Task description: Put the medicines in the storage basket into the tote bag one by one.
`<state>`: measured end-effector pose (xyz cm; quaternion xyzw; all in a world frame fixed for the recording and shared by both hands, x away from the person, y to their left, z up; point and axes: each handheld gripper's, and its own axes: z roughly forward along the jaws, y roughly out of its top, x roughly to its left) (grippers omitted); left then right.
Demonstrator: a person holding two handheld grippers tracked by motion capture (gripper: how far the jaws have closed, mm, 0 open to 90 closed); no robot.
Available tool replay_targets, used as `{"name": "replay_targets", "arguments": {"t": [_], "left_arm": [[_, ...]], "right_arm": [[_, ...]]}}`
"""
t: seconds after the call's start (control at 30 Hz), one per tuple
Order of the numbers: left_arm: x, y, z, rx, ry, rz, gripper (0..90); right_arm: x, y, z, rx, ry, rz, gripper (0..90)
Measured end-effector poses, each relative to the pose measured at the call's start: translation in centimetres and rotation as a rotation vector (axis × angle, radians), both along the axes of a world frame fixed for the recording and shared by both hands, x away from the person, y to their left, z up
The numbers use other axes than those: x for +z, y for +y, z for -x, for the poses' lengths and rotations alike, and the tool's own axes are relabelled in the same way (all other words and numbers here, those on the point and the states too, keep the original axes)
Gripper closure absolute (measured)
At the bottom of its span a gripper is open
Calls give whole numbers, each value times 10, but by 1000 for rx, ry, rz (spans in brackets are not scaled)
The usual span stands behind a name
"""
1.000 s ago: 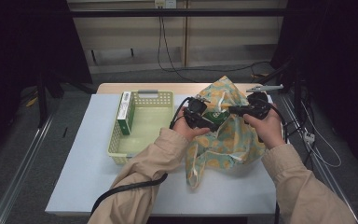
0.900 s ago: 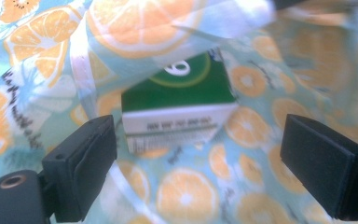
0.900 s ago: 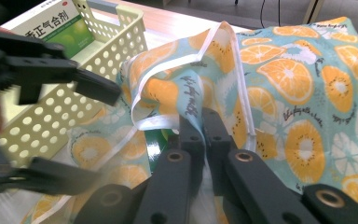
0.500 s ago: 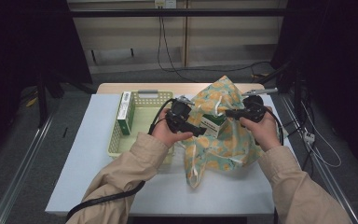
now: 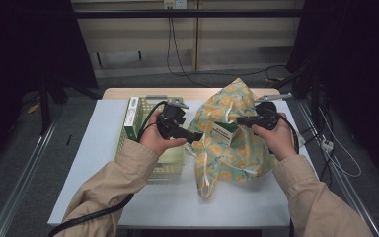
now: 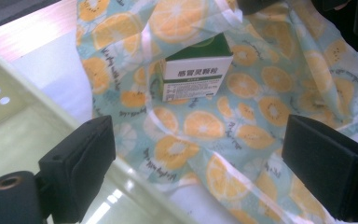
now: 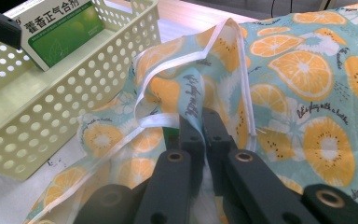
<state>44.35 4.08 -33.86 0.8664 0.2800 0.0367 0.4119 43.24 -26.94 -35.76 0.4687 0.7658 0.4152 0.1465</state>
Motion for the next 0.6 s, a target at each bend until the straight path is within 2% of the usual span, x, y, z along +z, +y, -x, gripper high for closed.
{"name": "replay_targets", "arguments": {"t": [0.17, 0.37, 0.53, 0.6], "left_arm": [[0, 18, -3, 17, 8, 11, 82], [-1, 38, -10, 46, -17, -8, 67], [-5, 57, -18, 89, -17, -33, 60], [-6, 64, -22, 104, -8, -30, 60]], "right_arm": [[1, -2, 0, -2, -8, -2, 898], [1, -3, 1, -8, -12, -7, 898], [2, -4, 1, -11, -12, -9, 898], [2, -4, 1, -10, -12, -9, 898]]}}
